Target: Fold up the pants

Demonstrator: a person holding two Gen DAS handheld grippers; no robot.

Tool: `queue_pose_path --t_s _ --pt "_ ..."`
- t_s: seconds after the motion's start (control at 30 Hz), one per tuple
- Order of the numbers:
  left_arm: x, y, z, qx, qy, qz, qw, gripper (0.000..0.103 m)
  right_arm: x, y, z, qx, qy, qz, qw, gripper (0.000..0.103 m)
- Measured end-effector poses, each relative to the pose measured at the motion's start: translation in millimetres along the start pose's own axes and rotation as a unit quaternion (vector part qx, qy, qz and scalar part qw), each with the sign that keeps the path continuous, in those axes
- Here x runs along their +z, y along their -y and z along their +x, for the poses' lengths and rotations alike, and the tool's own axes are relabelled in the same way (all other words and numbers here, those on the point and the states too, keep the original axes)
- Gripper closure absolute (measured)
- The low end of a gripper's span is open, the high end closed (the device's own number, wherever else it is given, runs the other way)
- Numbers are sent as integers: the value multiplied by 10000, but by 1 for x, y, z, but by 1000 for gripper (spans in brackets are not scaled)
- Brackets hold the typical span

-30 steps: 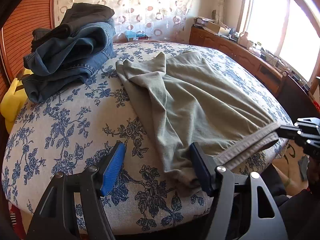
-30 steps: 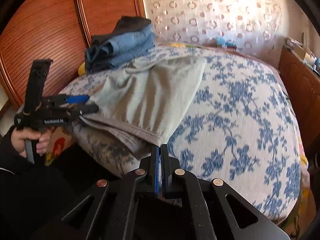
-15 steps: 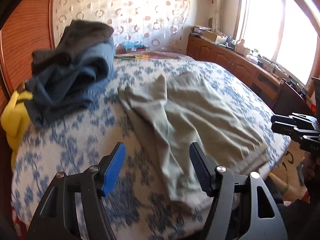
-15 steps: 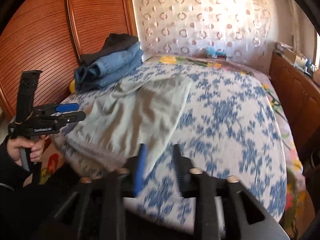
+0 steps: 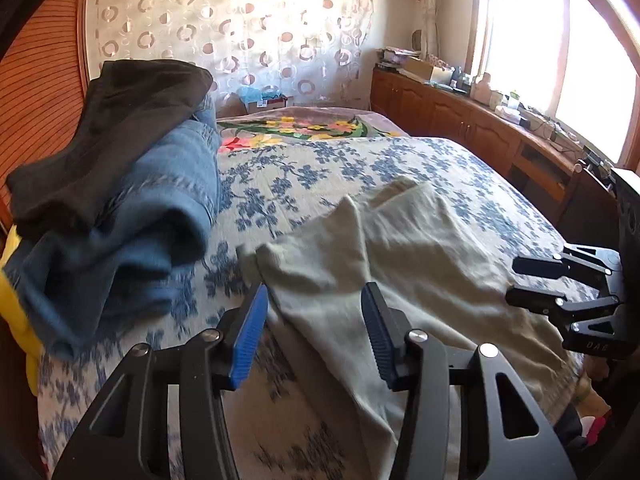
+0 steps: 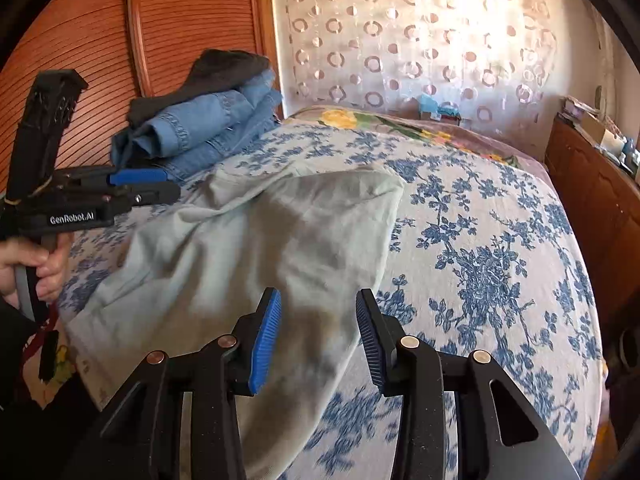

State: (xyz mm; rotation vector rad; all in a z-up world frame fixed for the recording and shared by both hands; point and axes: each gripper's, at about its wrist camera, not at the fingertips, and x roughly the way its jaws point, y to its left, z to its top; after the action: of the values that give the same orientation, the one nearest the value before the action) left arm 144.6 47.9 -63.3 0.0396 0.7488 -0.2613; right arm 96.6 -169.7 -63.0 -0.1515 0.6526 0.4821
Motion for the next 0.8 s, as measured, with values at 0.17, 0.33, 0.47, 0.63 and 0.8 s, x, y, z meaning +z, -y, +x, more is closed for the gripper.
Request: queue_pose_path --t_s 0.17,0.33,0.47,0.63,0.8 --pt "10 -4 23 95 -166 75 9998 68 3 4 19 -78 -162 127 9998 62" --pt "16 -10 47 350 -422 123 9984 68 1 5 20 19 -149 144 9998 62" --pt "16 -13 59 322 -575 153 9977 68 -1 4 17 21 -88 135 9999 62" --pt "18 -14 59 345 -499 182 9980 90 -4 4 17 9 -48 81 10000 62" --pt "23 -21 45 547 -182 149 9982 98 -5 4 17 21 -61 91 9999 62"
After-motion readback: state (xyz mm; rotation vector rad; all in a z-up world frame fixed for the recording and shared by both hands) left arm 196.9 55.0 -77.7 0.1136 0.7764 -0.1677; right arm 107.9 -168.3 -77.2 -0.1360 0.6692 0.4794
